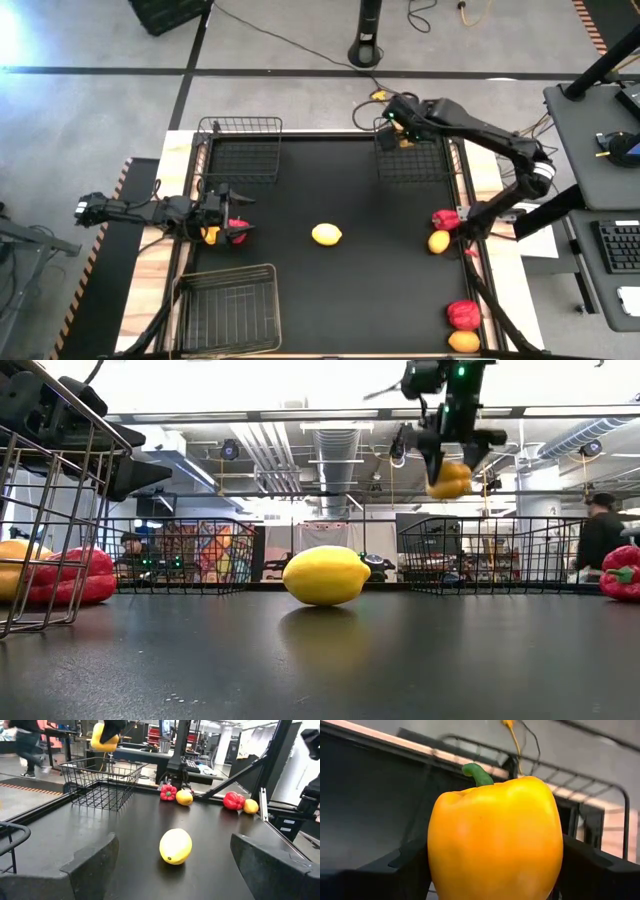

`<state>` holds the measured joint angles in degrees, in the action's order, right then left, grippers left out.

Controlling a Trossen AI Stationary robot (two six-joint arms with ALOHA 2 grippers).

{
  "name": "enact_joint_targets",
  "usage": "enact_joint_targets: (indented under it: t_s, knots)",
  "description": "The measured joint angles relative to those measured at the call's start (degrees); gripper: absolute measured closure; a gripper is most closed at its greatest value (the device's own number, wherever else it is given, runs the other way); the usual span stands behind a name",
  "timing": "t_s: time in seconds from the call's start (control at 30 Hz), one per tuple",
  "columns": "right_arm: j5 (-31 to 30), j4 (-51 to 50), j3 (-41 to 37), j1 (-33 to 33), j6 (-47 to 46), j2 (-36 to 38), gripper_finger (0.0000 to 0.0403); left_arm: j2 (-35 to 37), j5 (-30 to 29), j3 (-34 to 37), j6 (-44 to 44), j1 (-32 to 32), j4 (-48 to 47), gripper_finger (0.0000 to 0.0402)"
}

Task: Sort produce into baskets
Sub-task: Put the right yellow bell pepper into the right black wire basket

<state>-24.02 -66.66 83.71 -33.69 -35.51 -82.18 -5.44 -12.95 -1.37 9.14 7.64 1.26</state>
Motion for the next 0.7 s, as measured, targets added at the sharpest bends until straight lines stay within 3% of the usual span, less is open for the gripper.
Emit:
enact_joint_targets:
  t_s: [0.4,0.7]
  knots:
    - [11.93,3.66,-6.25,-9.8,-3.07,-5.22,0.0088,-0.01,0.0,0.0,0.0,0.0,0.0,0.0038]
    - [12.36,5.99,-11.72,-11.84,-1.4,-9.96,0.0084,0.0,0.0,0.0,-0.02,-0.02,0.0,0.0038]
